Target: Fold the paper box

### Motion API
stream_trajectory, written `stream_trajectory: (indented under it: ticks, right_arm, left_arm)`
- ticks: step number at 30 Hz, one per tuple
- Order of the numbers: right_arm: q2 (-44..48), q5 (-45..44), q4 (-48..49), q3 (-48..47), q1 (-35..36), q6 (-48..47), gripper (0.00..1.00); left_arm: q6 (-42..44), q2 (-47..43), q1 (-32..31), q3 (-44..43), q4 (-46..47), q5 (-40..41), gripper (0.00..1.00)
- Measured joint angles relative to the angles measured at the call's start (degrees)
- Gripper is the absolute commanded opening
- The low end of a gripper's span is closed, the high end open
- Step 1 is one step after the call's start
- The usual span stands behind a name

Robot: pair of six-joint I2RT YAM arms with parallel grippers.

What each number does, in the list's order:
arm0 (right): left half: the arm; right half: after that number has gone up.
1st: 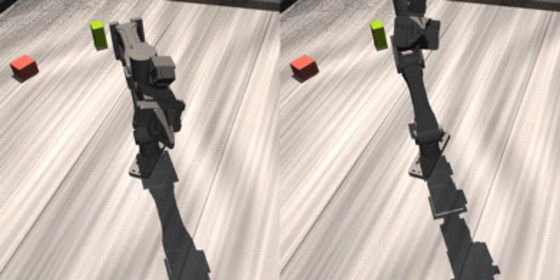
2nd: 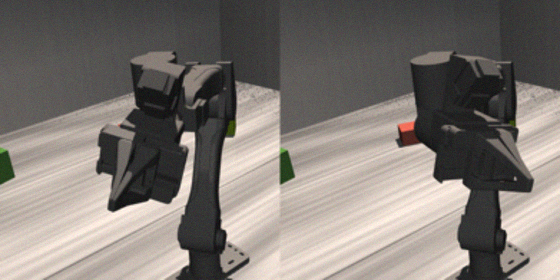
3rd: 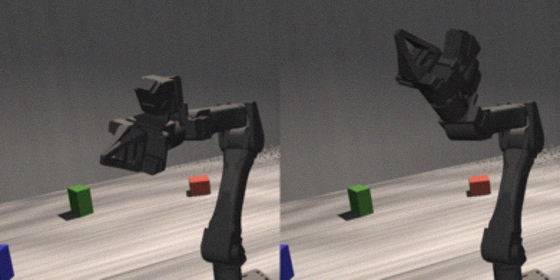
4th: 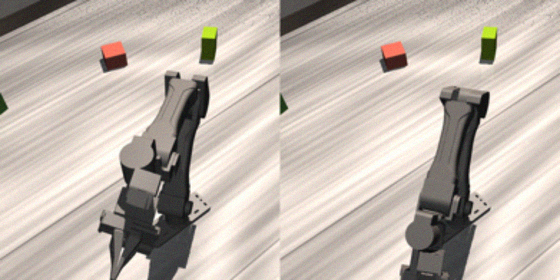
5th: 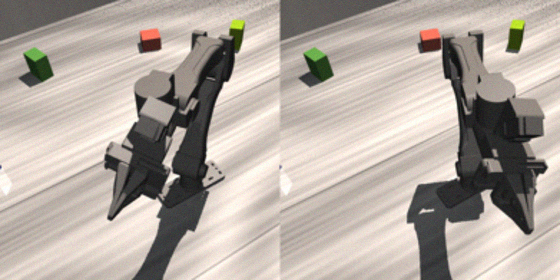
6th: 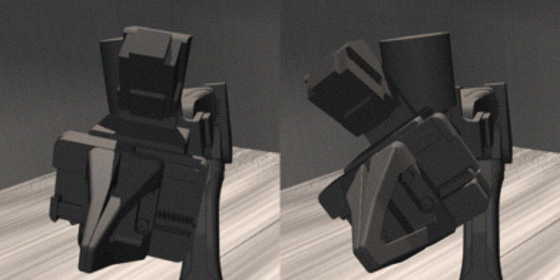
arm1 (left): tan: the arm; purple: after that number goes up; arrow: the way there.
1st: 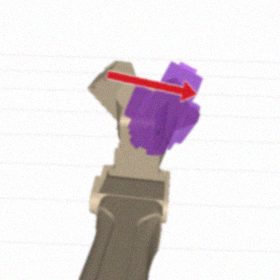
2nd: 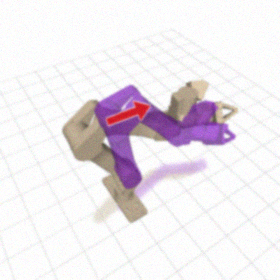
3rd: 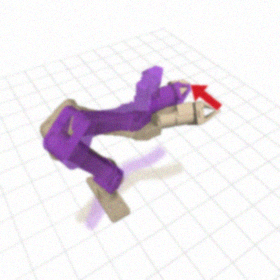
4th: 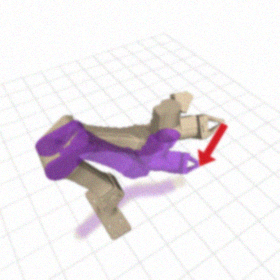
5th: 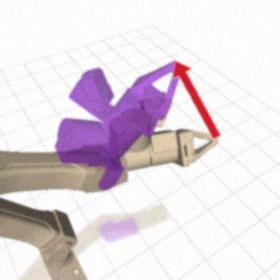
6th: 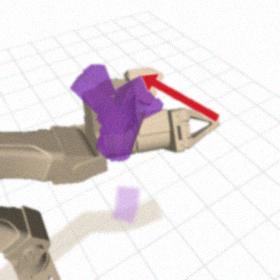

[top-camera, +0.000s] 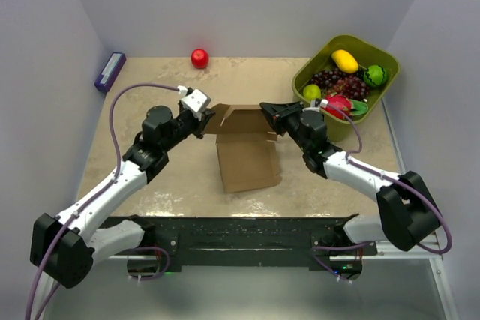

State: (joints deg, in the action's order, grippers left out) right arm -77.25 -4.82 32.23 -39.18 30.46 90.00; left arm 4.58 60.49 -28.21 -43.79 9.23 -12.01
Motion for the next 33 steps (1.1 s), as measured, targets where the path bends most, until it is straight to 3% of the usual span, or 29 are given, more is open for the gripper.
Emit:
stream_trajectory:
  ticks: [5, 8, 9, 12, 13, 18, 24, 33]
  right_arm:
    - [-1.11, -0.72, 0.0, 1.18, 0.13, 0.24, 0.0]
    - [-2.34, -2.16, 0.0, 1.25, 0.92, 0.55, 0.0]
    - [-2.78, -2.86, 0.0, 1.25, 1.31, 0.72, 0.0]
    - [-3.89, -4.42, -0.26, 1.25, 2.78, 0.94, 0.0]
    - [-4.28, -4.96, -0.5, 1.25, 3.32, 0.98, 0.0]
    - [-4.98, -8.2, -3.26, 1.22, 4.92, 1.75, 0.0]
    - [-4.76, -13.77, -8.22, 0.94, 6.51, 3.5, 0.0]
    - [-4.02, -18.12, -12.72, -0.35, 7.04, 4.92, 0.0]
  left_arm:
    - [-0.85, 3.28, 0.0, -0.63, -0.31, 1.16, 0.0]
    - [-0.92, 4.98, 0.0, -1.33, -1.42, 2.43, 0.25]
    - [-0.74, 5.4, 0.0, -1.55, -1.95, 2.95, 0.43]
    - [0.26, 5.92, -0.13, -1.88, -3.34, 4.79, 0.63]
    - [0.66, 5.88, -0.2, -1.88, -3.56, 5.31, 0.65]
    - [2.84, 4.46, -3.28, -1.81, -3.67, 9.33, 0.69]
    - [6.05, 2.99, -13.49, -1.31, -2.91, 19.39, 0.71]
    - [-0.2, 7.69, -22.21, -2.32, -7.45, 35.58, 0.7]
